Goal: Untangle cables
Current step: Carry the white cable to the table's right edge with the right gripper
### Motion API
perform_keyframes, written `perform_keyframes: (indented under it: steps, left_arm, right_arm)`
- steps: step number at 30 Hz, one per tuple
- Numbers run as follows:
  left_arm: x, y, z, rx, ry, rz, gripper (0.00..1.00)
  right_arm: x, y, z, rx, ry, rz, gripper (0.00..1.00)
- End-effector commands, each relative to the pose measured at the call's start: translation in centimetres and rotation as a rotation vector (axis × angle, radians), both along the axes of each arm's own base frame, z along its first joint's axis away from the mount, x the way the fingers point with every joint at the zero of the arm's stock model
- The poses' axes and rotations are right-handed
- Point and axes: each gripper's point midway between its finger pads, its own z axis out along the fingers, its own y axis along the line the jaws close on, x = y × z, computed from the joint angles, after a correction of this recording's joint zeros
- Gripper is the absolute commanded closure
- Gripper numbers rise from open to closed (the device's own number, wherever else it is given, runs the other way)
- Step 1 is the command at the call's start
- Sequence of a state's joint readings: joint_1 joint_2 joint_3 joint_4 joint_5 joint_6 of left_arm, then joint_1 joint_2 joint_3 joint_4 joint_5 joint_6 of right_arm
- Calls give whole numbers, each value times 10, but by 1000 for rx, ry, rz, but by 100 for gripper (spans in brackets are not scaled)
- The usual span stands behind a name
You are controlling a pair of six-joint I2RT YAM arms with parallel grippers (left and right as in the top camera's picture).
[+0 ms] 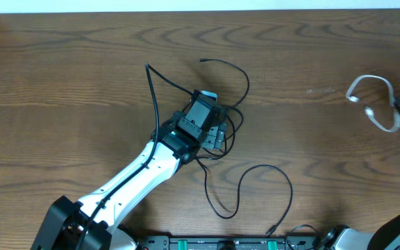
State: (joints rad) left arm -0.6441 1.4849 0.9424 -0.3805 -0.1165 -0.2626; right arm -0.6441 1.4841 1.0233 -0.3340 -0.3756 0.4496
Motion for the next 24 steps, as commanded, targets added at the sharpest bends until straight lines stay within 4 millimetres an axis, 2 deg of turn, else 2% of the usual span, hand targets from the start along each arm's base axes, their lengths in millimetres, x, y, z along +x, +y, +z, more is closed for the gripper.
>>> perform_keyframes:
  steps: [1,5,13,18,24]
  left_arm:
    - [4,-1,1,-7,-4,8,9]
    - [4,-1,1,-6,-3,8,9]
    - [4,-1,0,-4,-1,8,9]
    - [4,-1,0,-5,-1,8,9]
    - [4,-1,0,-5,-1,8,9]
  right_arm:
    - [-32,-61,16,-300,207,-204,99]
    - [-59,-89,33,-414,326,-360,99]
    - [-100,-122,54,-569,456,-620,99]
    - [-90,-138,59,-604,399,-685,99]
    - [-71,-155,45,-652,399,-666,99]
